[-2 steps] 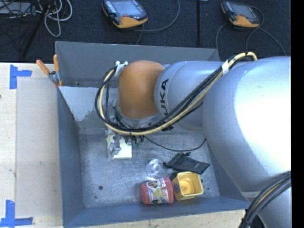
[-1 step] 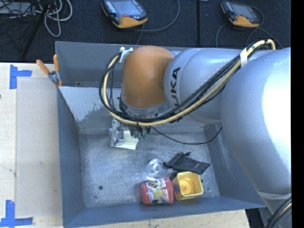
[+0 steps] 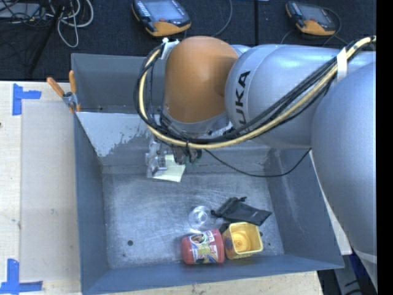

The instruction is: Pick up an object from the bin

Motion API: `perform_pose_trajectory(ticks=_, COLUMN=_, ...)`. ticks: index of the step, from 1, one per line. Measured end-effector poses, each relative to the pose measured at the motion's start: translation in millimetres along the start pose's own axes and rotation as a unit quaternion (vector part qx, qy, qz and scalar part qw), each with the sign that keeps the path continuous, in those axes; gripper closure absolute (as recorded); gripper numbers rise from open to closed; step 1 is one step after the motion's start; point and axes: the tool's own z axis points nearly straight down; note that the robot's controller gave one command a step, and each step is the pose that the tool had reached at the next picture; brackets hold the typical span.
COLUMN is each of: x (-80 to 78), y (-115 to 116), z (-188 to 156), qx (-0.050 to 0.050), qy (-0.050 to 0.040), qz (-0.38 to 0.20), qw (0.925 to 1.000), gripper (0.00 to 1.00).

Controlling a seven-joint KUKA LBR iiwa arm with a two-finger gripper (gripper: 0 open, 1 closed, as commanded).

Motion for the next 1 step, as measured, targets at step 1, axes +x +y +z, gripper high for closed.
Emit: perform_pose_trajectory(ticks=1, x=6.0, y=-16.3, z=-69.6, qx=0.0, qy=0.0, qz=0.016, qw=0.9999, gripper=1.0)
